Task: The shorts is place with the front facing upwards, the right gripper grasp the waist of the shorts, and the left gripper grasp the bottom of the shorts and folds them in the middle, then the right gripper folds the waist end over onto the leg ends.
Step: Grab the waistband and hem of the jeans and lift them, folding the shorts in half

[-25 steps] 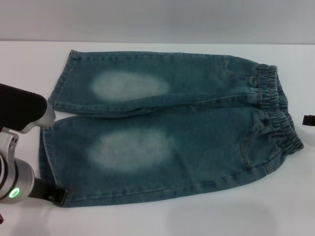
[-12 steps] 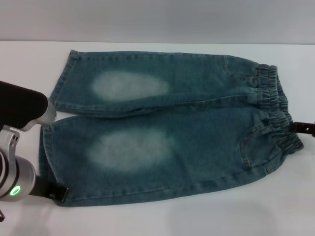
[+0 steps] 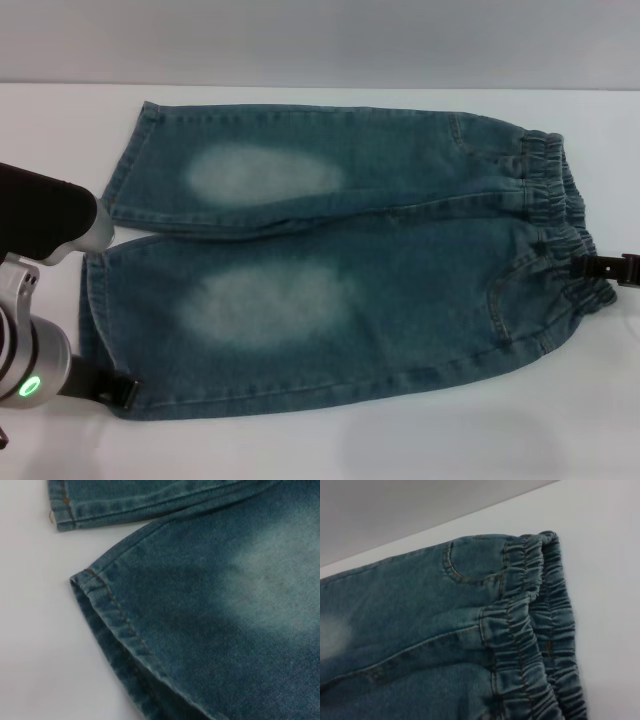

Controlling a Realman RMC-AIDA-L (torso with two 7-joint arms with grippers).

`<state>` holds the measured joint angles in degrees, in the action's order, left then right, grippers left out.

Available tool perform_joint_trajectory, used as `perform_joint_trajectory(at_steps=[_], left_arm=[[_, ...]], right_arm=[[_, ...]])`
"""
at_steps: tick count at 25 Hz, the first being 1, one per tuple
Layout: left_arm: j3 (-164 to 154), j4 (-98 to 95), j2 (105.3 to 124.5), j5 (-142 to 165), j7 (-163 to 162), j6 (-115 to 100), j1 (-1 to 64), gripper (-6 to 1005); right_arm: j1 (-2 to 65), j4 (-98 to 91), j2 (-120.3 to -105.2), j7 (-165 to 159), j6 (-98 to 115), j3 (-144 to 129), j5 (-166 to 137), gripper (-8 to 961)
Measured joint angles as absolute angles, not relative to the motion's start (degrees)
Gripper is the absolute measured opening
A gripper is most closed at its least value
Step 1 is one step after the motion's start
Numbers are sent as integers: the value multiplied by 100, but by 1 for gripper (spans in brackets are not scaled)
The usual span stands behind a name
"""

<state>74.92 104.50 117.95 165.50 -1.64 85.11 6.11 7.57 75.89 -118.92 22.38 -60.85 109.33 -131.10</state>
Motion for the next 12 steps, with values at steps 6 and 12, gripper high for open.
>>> perform_joint_trajectory(at_steps=[6,12], left_arm=[[7494,10446,11795,16550,-152,8481,619,74],[7484,10490,11795,16550,-150,8495,628,80]], right_arm=[[862,7483,-11889,2241,-6072,10933,-13108,726],[974,7277,-11878,2575,-6060,10933,-13084,617]])
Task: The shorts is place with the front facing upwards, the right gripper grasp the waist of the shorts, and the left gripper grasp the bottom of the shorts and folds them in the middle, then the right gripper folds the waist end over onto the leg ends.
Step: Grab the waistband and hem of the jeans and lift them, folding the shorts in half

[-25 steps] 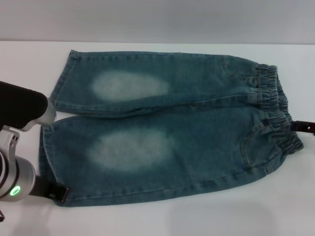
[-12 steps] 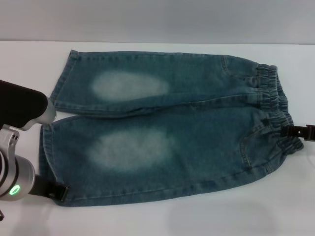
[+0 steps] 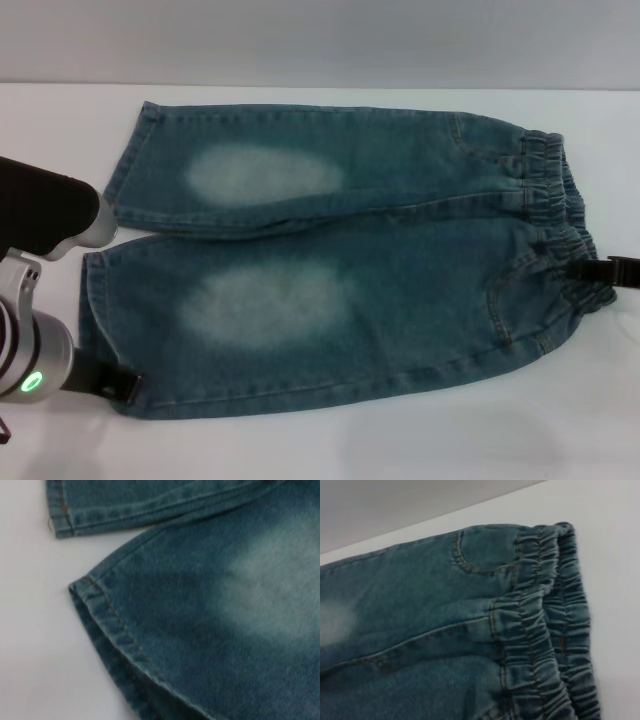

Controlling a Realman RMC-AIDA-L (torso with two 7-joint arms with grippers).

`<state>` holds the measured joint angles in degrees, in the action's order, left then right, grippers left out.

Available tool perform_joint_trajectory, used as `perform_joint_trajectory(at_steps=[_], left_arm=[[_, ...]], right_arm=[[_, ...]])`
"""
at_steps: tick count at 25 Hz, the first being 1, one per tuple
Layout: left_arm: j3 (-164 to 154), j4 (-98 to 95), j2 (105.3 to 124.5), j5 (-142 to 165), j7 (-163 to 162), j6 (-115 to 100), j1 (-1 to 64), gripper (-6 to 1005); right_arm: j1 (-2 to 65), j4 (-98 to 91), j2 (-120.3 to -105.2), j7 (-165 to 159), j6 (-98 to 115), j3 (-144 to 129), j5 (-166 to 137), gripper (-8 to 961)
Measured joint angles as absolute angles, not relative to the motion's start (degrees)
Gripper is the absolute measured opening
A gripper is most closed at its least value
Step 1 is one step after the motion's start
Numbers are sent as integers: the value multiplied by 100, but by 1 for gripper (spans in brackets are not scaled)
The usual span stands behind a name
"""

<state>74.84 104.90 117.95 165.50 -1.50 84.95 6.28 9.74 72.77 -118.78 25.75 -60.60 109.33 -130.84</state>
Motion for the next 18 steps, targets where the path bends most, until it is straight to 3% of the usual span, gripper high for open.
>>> perform_joint_trajectory(at_steps=[11,16,18], left_arm=[[7484,10546,11795,16550,-164,8313,594,90],[7519,10512,11789,16550,-171,8088,508,95],[7535,10549,11788,16550,-180,7988,432,97]], right_arm=[[978,7315,-11868,2726,-6162,10956,-12980,273],[929,7345,-11869,2929,-6223,10995,-12795,69],[913,7322,-11873,3050,-6236,10995,-12655,46]])
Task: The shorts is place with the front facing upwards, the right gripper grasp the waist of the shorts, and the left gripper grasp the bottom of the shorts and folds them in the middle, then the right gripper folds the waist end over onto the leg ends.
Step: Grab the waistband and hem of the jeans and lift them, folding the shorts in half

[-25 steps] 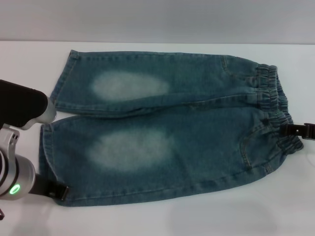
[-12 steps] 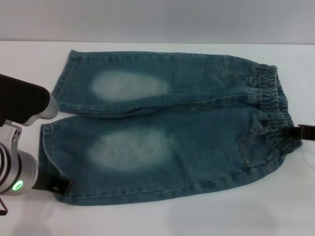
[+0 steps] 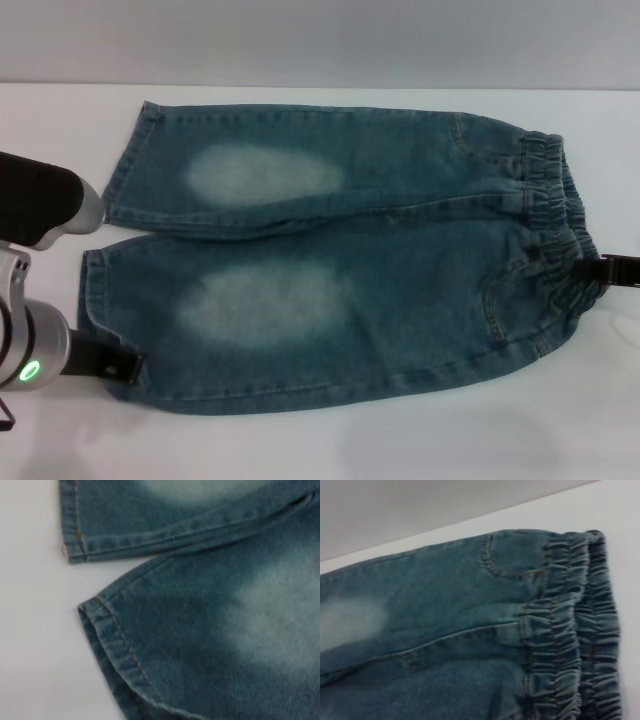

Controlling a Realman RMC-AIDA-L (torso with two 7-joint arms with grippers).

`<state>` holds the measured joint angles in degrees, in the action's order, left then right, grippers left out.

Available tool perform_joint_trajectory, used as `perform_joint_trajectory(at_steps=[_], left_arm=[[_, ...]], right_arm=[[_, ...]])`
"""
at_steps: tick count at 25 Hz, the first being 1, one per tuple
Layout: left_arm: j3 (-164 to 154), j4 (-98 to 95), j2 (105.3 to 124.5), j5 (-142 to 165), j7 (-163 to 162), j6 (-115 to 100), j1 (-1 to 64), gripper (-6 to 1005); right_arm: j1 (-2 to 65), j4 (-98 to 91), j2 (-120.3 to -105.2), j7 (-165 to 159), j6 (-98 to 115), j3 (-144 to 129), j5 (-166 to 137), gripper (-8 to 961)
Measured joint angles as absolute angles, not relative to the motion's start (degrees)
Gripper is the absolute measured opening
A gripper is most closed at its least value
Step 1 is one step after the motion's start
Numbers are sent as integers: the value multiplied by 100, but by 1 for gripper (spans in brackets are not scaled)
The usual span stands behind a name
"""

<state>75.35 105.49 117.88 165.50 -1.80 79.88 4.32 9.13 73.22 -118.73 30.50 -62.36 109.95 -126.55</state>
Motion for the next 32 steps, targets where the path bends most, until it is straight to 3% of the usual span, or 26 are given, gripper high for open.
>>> perform_joint_trajectory(at_steps=[4,32], left_arm=[[7562,10598,11786,16550,-177,7730,291,101],[7900,10465,11789,16358,-402,4354,-491,128]], right_arm=[[900,7245,-11874,3203,-6220,11005,-12437,1],[1016,3880,-11887,6373,-6654,13405,-7892,0]])
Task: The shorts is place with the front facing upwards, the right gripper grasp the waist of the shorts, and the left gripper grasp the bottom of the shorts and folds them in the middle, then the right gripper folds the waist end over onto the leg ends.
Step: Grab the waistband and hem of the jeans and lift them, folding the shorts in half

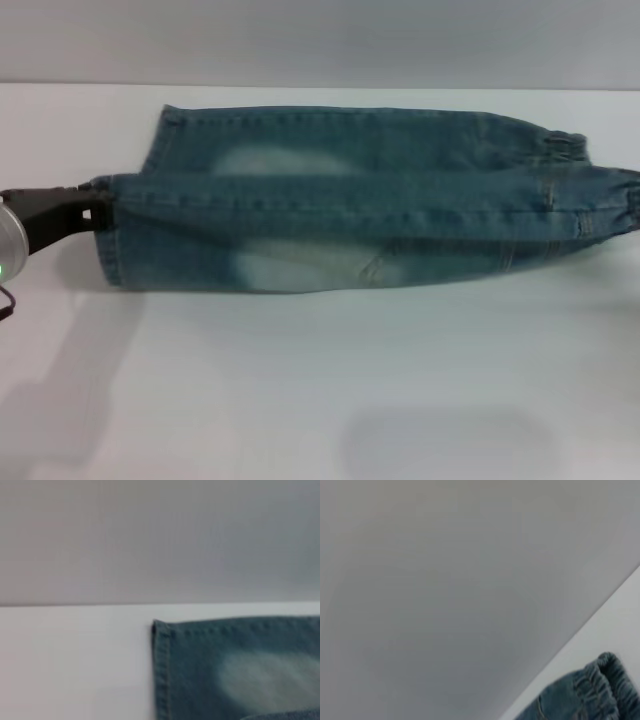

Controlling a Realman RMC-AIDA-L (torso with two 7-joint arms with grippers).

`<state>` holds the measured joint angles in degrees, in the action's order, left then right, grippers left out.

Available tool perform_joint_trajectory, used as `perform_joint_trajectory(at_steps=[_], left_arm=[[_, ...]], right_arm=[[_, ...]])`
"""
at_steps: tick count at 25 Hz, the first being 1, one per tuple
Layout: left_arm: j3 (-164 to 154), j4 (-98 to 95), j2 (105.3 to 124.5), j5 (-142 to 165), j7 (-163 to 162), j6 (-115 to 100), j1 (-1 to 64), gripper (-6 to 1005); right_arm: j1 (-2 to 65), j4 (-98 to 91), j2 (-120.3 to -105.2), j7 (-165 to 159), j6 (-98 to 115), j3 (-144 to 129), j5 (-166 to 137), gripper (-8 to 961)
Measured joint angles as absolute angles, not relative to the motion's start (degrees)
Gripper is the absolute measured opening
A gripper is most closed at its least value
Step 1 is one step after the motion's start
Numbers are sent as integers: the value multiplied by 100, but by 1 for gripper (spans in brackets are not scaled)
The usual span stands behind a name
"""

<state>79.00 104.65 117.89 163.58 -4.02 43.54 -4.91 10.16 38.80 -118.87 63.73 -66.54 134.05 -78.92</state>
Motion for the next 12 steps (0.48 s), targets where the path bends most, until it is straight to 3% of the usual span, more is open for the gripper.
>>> perform_joint_trajectory(at_steps=[12], left_arm=[[7856,9972,11786,16056,-361,3247,-189,140]], right_arm=[[1493,3135,-11891,6936,-6621,14065,-7252,0]])
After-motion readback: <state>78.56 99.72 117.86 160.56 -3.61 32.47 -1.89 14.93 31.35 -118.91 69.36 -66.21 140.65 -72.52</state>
